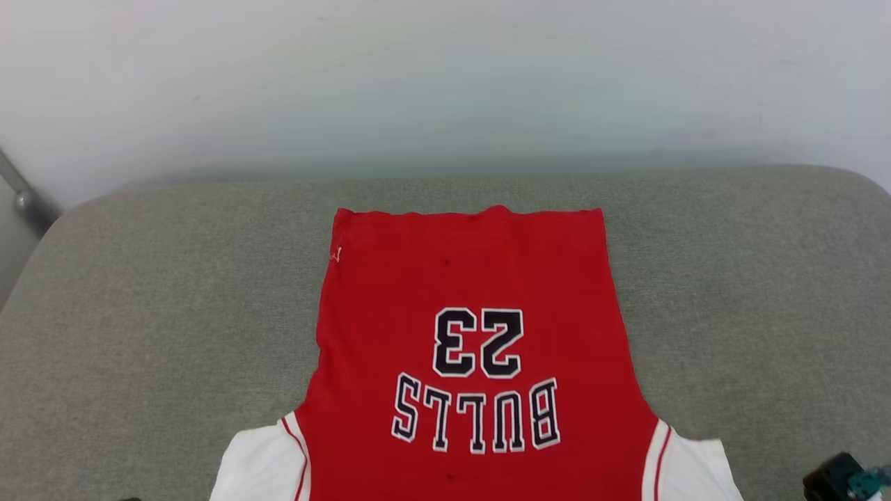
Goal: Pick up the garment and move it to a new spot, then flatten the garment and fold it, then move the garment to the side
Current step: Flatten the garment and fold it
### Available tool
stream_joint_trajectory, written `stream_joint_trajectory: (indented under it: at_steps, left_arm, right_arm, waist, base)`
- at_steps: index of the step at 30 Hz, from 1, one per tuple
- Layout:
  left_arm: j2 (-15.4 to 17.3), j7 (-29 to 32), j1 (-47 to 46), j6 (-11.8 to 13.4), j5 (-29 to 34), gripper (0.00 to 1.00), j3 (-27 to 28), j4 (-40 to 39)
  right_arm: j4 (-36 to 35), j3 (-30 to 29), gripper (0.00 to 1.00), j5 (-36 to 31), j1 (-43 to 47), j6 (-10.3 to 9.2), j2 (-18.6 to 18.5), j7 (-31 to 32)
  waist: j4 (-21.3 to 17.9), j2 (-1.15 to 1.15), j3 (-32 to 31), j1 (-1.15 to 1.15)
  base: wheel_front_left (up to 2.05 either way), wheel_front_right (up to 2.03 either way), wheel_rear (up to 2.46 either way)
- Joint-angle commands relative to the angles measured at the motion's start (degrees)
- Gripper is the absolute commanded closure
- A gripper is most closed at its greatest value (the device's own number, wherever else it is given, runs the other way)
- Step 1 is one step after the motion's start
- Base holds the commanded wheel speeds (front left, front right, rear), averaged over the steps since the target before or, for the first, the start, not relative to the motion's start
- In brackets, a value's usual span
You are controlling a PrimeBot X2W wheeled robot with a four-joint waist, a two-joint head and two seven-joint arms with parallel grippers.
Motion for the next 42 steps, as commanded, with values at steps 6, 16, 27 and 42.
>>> stream_joint_trajectory:
  at_steps: [6, 16, 27, 42]
  left_arm:
    - [0.09, -0.06, 1.86, 1.2, -0.28, 1.0, -0.3, -2.8]
    - [-0.02, 0.01, 0.71, 2.03, 1.34, 1.0, -0.91, -6.92]
    - [-0.84, 1.5, -5.44, 2.05, 6.05, 1.0, -1.67, -11.8]
    - [-6.28, -0.16, -14.05, 0.5, 11.21, 1.0, -2.41, -11.97]
  right_arm:
    - [-2.84, -5.66, 0.53, -0.69, 5.72, -0.12, -1.85, 3.55]
    - [-7.83, -21.07, 0.0, -4.97, 5.03, -0.09, -4.15, 7.09]
    - [-13.31, -31.84, 0.0, -8.84, -15.13, -0.09, -5.65, 22.5]
    - [-0.86, -28.31, 0.0, -12.4, -42.47, -0.09, 2.91, 59.38]
  waist:
    - [0.44, 0.0, -0.19, 0.02]
    - [1.68, 0.0, -0.55, 0.02]
    - [7.75, 0.0, 6.9, 0.02]
    - [17.4, 0.0, 22.12, 0.02]
  base:
    - [0.0, 0.0, 0.0]
    - [0.0, 0.0, 0.0]
    - [0.0, 0.0, 0.0]
    - [0.0, 0.0, 0.0]
